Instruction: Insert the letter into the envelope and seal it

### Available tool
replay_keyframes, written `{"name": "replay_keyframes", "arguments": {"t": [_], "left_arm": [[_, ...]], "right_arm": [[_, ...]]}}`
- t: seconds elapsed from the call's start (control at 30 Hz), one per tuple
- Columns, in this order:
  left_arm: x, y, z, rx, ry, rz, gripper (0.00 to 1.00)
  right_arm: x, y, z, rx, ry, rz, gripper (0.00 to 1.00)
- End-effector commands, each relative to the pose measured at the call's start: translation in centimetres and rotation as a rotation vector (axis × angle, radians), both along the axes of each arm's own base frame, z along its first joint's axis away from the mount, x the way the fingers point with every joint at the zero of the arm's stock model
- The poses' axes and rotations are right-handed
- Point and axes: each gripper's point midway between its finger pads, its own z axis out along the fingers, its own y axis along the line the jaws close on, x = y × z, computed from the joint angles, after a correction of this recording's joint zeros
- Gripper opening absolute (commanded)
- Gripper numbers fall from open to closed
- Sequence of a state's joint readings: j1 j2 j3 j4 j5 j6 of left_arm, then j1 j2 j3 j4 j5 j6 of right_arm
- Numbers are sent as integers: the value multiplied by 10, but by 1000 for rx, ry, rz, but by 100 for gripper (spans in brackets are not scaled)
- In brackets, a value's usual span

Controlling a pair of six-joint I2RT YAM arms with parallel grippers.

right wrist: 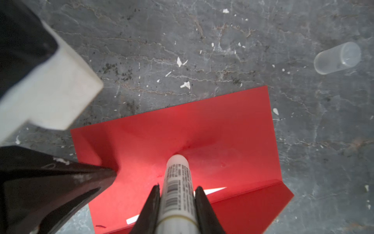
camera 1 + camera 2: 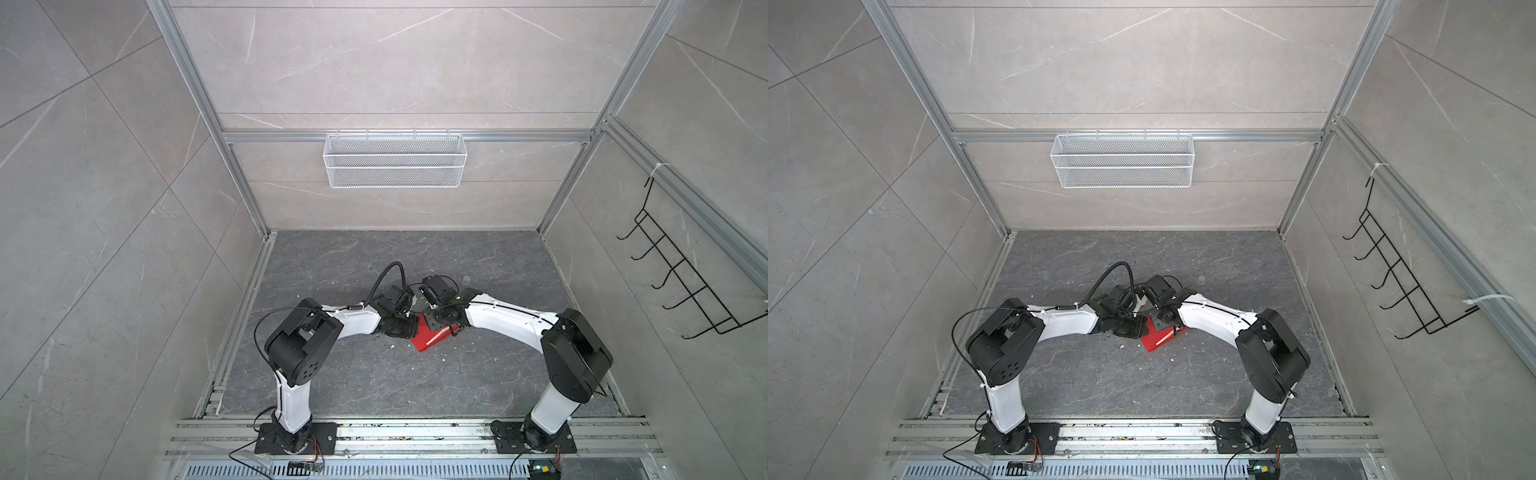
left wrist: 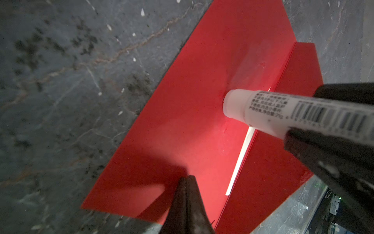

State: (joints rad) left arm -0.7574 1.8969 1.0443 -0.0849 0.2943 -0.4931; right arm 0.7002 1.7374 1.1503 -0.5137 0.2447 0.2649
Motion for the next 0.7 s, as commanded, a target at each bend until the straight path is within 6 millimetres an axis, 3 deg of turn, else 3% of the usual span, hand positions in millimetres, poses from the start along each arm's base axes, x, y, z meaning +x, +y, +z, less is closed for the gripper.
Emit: {"name": "replay_keyframes", "arguments": {"t": [0.0, 0.33, 0.67], "left_arm": [[-45, 58, -69, 284, 172, -1, 0], [-46, 58, -70, 287, 173, -3, 0], [-46, 59, -71, 291, 174, -3, 0]], "right_arm": [[0, -32, -20, -160, 20, -37, 0], [7, -42, -20, -194, 1, -63, 0], [15, -66, -28, -191, 34, -139, 0]]}}
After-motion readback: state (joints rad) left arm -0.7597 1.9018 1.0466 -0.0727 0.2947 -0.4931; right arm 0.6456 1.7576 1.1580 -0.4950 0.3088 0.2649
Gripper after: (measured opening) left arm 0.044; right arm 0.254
